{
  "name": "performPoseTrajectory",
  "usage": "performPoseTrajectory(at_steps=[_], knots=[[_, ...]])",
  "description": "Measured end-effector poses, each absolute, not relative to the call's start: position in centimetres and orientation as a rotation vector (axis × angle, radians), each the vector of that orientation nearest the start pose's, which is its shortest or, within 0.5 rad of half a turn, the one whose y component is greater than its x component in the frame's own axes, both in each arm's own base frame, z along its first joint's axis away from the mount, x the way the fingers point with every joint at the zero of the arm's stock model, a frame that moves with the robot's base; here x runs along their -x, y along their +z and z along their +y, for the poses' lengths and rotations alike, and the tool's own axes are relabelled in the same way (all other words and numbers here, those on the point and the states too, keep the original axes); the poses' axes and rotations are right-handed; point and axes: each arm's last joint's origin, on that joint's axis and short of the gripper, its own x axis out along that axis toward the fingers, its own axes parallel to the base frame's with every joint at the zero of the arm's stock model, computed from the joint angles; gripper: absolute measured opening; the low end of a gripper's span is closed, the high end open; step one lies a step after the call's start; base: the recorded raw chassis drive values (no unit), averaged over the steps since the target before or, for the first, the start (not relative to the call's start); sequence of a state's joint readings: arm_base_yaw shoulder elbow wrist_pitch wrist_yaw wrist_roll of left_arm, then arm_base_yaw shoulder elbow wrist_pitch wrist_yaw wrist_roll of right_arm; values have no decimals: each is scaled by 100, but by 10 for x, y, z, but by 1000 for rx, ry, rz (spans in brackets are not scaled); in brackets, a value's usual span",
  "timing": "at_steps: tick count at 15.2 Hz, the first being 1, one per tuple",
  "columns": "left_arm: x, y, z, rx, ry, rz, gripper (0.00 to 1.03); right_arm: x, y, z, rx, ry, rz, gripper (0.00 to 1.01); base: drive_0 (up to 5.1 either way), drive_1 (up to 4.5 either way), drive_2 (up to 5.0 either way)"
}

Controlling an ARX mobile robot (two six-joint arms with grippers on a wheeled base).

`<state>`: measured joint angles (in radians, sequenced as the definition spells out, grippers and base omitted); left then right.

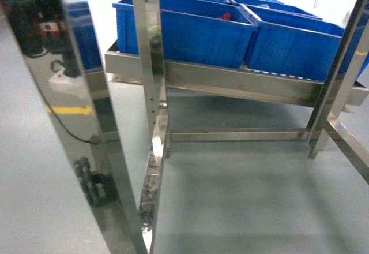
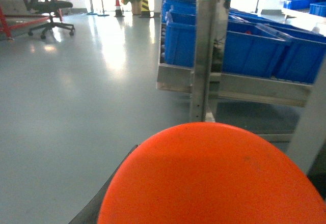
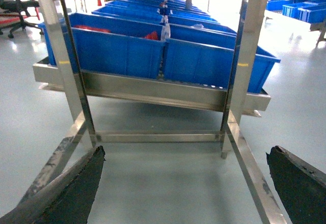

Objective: Pick capacitor and pack into box

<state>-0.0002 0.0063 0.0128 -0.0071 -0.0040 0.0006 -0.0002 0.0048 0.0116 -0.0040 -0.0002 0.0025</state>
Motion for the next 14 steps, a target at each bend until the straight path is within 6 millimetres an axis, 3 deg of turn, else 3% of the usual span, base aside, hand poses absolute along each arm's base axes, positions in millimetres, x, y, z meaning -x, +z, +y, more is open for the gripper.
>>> performPoseTrajectory(at_steps=[14], knots=[[-97, 167, 0, -1, 0, 1, 43, -97, 167, 0, -2, 0, -1, 98, -488, 256, 256]])
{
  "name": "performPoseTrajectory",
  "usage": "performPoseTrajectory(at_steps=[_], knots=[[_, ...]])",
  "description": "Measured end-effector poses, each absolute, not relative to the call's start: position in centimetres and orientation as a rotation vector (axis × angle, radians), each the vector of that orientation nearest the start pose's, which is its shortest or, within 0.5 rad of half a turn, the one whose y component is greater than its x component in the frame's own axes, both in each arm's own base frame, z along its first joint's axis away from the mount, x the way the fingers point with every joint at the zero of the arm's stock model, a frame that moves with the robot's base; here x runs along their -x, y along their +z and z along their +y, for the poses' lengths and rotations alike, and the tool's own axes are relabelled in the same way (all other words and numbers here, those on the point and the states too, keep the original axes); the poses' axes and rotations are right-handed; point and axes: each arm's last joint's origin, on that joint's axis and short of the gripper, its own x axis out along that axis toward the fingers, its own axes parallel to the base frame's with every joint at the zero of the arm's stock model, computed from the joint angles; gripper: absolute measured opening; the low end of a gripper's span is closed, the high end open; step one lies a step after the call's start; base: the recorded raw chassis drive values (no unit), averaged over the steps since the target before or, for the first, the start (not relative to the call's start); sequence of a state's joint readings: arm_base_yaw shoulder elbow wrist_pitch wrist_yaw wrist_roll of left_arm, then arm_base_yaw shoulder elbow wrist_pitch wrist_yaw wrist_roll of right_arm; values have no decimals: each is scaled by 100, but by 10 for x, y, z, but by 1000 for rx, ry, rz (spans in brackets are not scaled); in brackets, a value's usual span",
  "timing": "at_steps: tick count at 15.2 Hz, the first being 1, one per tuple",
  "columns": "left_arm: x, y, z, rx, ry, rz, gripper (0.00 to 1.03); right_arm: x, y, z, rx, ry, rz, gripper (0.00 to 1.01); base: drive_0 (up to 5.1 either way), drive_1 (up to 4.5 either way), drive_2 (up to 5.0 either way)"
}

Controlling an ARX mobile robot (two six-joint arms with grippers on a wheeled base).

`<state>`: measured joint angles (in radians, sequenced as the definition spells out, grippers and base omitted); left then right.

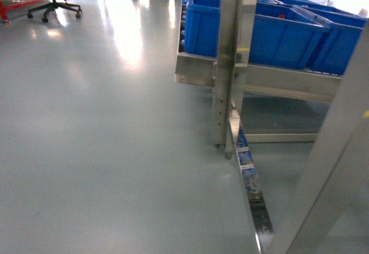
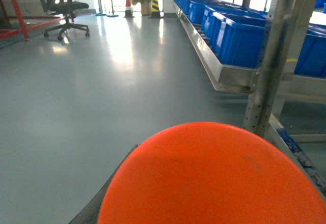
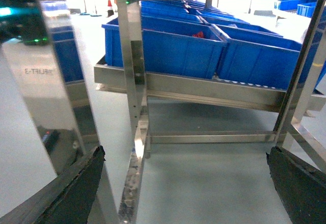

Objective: Pick capacitor and pack into box

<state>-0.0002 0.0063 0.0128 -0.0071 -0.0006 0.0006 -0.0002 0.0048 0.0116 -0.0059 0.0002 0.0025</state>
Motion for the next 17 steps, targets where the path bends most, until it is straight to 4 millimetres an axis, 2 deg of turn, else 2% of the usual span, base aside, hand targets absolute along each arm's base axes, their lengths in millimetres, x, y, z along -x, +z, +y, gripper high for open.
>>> performPoseTrajectory(at_steps=[17], knots=[[-97, 167, 0, -1, 1, -1, 43, -97, 167, 0, -2, 0, -2, 98, -485, 252, 241]])
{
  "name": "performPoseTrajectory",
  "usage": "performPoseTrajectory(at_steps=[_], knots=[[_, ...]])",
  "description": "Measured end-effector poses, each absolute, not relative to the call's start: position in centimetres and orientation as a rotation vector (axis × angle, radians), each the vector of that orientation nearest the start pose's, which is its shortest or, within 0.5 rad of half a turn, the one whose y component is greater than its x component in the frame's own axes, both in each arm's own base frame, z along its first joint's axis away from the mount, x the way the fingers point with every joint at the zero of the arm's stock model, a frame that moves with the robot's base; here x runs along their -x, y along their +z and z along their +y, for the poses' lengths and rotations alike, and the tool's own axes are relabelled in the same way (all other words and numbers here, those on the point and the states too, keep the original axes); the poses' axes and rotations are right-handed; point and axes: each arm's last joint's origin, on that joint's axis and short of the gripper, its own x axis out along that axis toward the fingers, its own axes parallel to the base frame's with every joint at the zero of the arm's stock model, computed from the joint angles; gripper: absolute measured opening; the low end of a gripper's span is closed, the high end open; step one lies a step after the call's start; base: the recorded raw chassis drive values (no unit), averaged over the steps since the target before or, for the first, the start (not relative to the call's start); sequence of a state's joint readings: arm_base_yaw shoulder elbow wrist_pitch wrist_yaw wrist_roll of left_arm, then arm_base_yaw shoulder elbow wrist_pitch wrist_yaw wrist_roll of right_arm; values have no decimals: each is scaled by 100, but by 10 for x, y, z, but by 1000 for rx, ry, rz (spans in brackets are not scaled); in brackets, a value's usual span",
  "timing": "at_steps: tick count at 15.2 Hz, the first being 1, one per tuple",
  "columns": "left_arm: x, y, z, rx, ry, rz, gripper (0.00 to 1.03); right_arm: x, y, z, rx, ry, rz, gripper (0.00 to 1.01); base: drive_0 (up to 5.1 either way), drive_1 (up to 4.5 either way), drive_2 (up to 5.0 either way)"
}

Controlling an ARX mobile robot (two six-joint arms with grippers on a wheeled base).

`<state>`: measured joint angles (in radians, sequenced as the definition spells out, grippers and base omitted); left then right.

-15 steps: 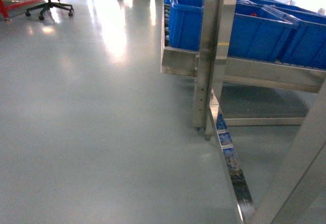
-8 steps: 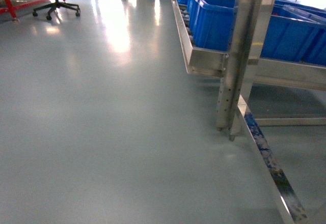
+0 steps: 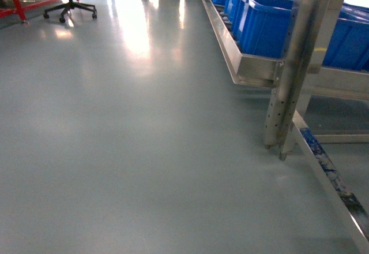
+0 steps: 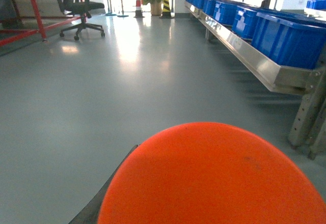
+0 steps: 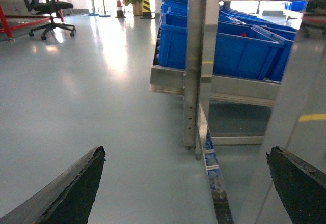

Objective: Pick capacitor and pack into box

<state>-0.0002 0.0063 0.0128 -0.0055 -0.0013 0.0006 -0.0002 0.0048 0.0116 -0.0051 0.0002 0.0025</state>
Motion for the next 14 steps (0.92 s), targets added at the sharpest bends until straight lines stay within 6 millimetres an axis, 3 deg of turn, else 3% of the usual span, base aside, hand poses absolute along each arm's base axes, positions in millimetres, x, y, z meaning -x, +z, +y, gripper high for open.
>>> performPoseTrajectory(at_steps=[14], knots=[[-97, 167, 0, -1, -1, -2, 43, -97, 166, 0, -2, 0, 3, 98, -484, 343, 144]])
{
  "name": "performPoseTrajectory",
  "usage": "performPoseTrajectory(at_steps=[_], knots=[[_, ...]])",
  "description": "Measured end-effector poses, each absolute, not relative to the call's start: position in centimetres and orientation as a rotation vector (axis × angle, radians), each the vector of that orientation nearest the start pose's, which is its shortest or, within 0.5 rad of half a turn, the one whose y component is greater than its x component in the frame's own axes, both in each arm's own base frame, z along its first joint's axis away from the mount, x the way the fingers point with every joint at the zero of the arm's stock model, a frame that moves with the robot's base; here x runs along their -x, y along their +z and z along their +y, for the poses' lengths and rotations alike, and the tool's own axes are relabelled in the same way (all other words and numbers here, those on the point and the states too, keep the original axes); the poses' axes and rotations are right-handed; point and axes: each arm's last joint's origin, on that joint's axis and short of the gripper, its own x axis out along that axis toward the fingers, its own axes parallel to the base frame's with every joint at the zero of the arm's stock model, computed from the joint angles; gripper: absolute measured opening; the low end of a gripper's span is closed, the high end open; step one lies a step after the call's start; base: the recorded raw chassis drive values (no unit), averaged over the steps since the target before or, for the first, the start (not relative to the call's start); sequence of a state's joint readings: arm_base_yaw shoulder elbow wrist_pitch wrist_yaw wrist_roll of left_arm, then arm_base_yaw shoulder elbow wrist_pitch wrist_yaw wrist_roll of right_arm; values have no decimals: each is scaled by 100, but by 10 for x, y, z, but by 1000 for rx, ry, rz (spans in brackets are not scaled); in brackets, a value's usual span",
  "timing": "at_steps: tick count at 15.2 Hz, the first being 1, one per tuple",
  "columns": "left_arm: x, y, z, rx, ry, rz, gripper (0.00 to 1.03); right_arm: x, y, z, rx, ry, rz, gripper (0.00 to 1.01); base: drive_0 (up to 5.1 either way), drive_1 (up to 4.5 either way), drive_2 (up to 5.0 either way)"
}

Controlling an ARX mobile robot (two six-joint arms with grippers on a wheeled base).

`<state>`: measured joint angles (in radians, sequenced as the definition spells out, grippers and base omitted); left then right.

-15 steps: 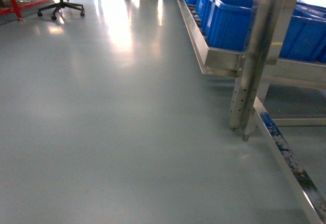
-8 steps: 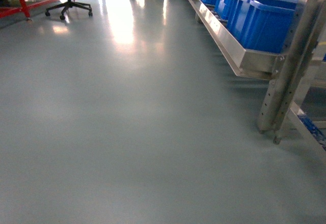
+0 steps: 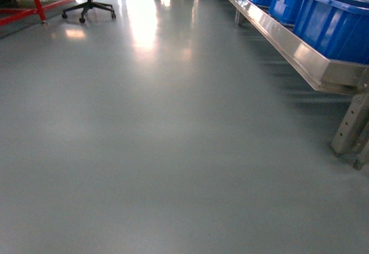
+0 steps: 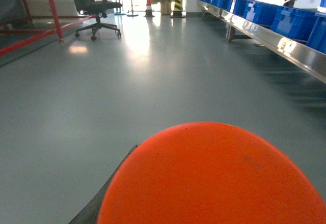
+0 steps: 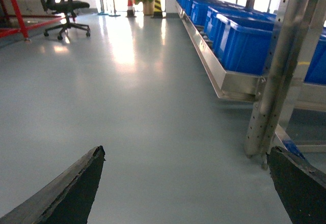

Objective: Pick capacitor and pack into box

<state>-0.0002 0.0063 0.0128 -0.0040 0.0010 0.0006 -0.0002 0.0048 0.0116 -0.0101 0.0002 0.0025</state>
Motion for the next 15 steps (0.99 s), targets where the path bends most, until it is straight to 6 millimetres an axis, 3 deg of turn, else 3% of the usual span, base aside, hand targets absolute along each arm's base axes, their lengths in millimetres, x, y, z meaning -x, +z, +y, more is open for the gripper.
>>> performPoseTrajectory(at_steps=[15], knots=[[-97, 167, 0, -1, 0, 2, 43, -97, 166, 0, -2, -1, 0, 98, -492, 284, 206]])
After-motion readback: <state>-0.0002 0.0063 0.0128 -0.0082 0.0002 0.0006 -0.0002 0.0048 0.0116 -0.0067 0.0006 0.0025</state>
